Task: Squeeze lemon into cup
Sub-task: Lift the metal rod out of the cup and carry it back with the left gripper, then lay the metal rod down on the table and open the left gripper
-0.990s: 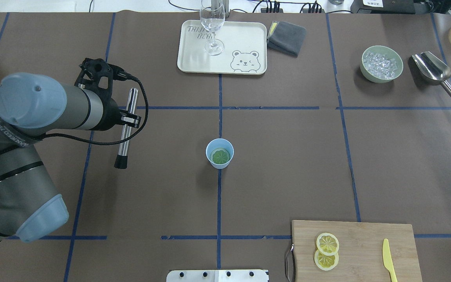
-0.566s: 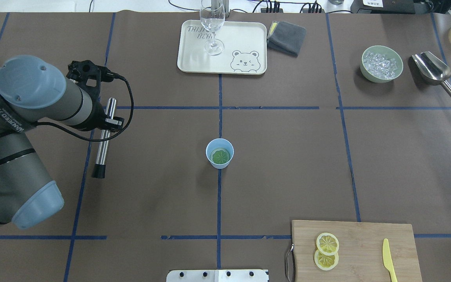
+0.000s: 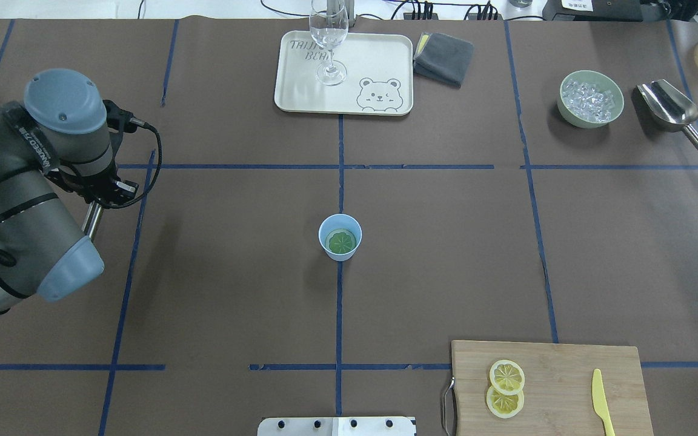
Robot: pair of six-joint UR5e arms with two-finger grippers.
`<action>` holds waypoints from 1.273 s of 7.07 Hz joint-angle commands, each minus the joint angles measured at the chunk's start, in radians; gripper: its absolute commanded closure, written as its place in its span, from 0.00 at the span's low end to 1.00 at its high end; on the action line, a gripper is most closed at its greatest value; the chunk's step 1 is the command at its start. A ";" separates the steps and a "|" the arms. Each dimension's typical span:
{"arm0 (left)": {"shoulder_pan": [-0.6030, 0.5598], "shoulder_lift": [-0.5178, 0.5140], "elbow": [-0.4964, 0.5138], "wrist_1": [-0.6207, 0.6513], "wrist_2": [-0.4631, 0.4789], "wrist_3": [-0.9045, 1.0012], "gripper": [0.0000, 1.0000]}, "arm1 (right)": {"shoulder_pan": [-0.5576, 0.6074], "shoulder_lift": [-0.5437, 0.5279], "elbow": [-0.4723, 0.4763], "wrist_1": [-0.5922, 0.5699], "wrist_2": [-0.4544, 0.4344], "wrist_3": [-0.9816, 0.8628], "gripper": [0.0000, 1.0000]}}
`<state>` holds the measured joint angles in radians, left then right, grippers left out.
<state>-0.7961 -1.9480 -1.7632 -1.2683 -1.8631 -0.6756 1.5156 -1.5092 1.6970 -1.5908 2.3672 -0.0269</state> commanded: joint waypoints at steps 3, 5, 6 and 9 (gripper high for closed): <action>-0.018 -0.003 0.112 0.004 -0.034 -0.083 1.00 | 0.000 0.000 0.015 0.000 0.000 -0.001 0.00; -0.018 0.000 0.146 0.001 -0.036 -0.096 1.00 | 0.000 0.000 0.023 0.000 0.000 -0.001 0.00; -0.017 0.000 0.151 -0.005 -0.036 -0.096 1.00 | 0.000 0.000 0.029 0.000 -0.002 -0.001 0.00; -0.011 -0.003 0.185 -0.038 -0.036 -0.096 0.01 | 0.000 -0.002 0.029 0.000 -0.002 -0.001 0.00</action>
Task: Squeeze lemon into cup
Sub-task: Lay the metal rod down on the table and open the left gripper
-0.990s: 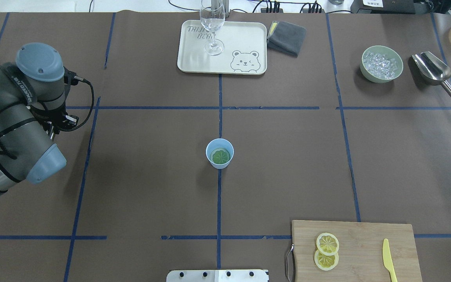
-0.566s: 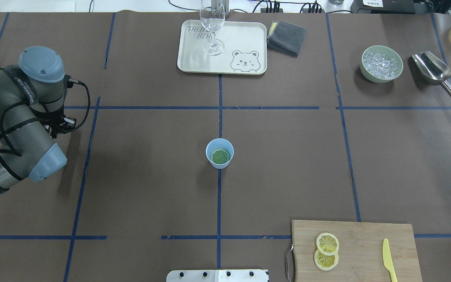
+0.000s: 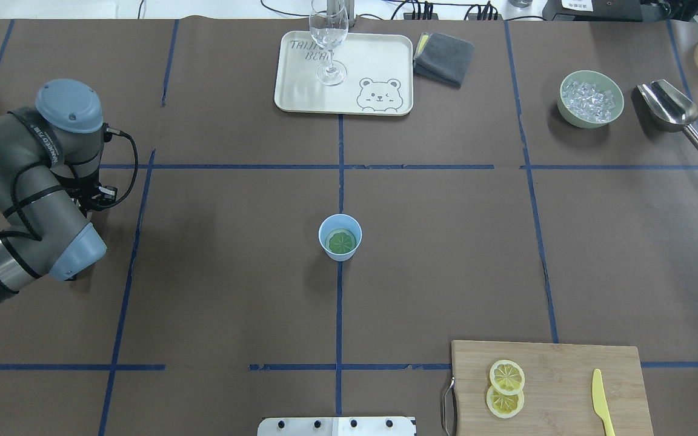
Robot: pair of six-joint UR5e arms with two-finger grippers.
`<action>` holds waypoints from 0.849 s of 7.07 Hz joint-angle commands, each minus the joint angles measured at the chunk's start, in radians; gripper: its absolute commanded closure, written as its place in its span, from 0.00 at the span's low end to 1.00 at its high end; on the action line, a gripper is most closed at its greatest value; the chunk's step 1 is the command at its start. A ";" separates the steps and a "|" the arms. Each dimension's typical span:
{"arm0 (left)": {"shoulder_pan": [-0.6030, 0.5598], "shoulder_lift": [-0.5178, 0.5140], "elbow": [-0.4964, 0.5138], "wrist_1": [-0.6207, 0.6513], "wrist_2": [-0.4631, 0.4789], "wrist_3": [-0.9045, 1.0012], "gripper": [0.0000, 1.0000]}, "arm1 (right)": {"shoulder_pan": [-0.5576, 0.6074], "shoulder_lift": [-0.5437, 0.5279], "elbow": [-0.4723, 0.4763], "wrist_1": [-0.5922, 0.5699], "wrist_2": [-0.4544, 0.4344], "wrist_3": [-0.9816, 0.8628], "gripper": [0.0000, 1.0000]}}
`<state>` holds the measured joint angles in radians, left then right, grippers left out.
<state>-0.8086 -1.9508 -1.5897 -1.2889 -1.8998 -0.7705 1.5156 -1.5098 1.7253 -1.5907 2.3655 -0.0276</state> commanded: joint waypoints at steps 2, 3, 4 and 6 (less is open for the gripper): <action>0.000 0.001 0.007 -0.020 0.001 0.003 0.00 | 0.000 -0.001 0.000 0.000 0.000 0.000 0.00; -0.009 0.000 0.002 -0.020 -0.001 0.008 0.00 | 0.000 -0.003 0.000 0.000 0.000 0.000 0.00; -0.052 -0.002 -0.015 -0.041 -0.002 0.031 0.00 | 0.000 -0.003 0.000 0.000 0.000 -0.002 0.00; -0.198 0.004 -0.045 -0.087 -0.102 0.246 0.00 | 0.000 -0.006 0.000 0.000 -0.002 -0.002 0.00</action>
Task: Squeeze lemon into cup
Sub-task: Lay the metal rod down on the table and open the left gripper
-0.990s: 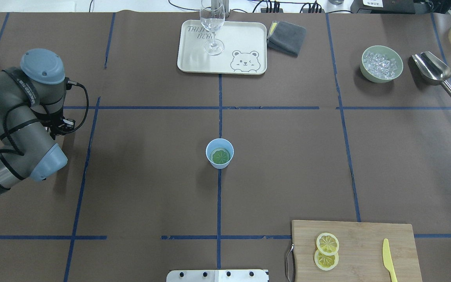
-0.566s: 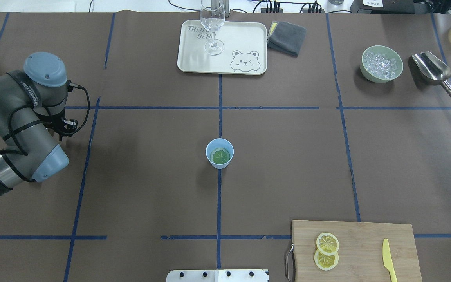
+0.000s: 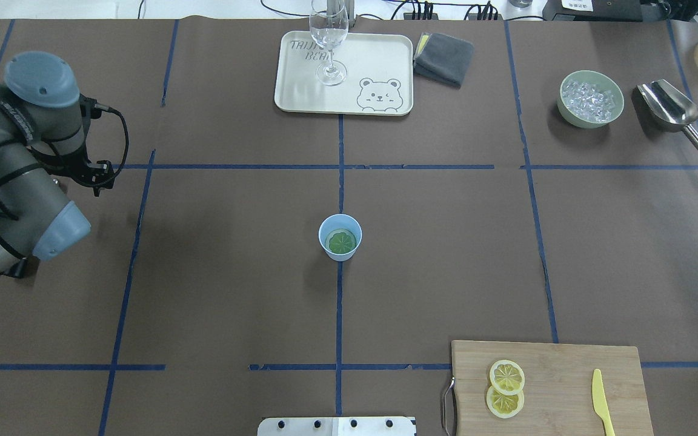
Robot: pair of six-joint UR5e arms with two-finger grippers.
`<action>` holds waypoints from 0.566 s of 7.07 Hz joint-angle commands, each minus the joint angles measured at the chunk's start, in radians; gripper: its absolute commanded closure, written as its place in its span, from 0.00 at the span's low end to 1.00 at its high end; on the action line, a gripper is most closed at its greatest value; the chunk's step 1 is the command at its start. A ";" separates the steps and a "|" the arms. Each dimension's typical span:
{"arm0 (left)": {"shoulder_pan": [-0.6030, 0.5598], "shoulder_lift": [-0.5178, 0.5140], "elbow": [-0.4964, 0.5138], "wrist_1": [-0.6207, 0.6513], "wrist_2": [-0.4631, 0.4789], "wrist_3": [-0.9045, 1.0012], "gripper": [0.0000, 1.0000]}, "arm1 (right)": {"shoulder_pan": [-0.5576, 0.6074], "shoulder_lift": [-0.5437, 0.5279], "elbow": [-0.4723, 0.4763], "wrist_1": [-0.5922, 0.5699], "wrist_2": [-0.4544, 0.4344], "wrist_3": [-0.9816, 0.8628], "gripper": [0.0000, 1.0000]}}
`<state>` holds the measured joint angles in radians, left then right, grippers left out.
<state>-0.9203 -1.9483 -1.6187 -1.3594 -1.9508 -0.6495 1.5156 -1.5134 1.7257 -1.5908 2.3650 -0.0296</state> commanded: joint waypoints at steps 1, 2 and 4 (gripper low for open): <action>-0.154 0.000 -0.036 -0.017 -0.072 0.180 0.00 | 0.000 -0.004 -0.002 0.000 -0.001 0.000 0.00; -0.232 0.002 -0.050 -0.017 -0.124 0.254 0.00 | 0.000 -0.004 -0.008 -0.001 0.002 0.000 0.00; -0.377 0.032 -0.043 -0.011 -0.215 0.492 0.00 | 0.000 -0.004 -0.014 -0.012 0.007 0.003 0.00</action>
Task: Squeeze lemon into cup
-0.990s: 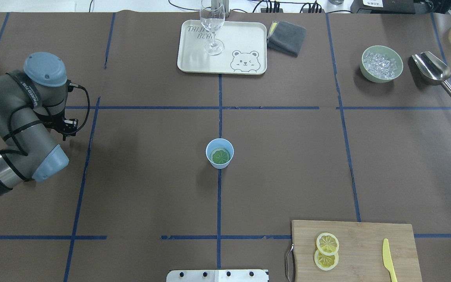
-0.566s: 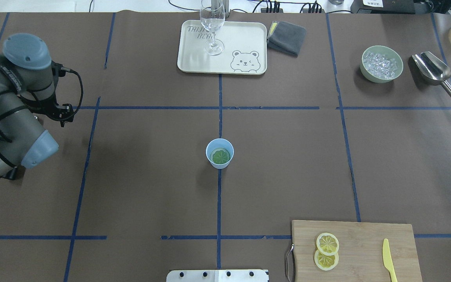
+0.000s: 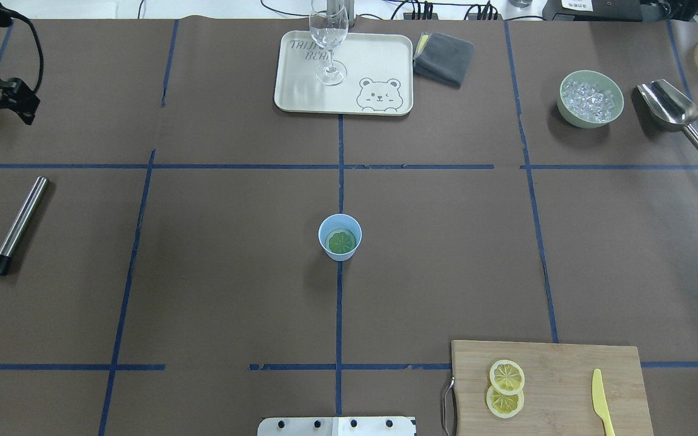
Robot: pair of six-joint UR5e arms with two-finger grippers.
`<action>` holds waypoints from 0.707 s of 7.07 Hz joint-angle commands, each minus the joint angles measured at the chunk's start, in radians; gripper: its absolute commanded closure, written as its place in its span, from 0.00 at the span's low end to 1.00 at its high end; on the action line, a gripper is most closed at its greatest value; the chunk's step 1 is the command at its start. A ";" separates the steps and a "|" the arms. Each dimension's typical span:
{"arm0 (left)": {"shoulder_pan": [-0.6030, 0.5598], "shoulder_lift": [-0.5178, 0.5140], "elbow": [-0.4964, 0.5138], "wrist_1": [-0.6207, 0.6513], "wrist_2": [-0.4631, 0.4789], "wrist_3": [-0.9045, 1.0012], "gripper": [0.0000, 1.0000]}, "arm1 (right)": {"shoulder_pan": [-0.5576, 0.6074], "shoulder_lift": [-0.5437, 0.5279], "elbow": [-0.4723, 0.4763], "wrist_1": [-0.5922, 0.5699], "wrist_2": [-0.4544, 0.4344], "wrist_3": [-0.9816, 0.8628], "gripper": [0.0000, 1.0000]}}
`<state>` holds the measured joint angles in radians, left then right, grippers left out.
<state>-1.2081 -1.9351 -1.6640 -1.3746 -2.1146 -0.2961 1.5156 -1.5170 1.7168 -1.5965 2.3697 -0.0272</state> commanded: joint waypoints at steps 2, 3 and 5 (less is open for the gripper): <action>-0.248 0.124 0.018 -0.004 -0.140 0.373 0.00 | 0.000 0.000 -0.023 -0.010 0.002 0.001 0.00; -0.328 0.172 0.050 -0.006 -0.162 0.493 0.00 | 0.000 -0.005 -0.031 -0.010 0.002 0.001 0.00; -0.415 0.214 0.163 -0.029 -0.163 0.621 0.00 | 0.002 -0.022 -0.036 -0.011 0.000 0.001 0.00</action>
<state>-1.5751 -1.7522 -1.5595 -1.3881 -2.2730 0.2580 1.5159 -1.5281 1.6840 -1.6070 2.3705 -0.0261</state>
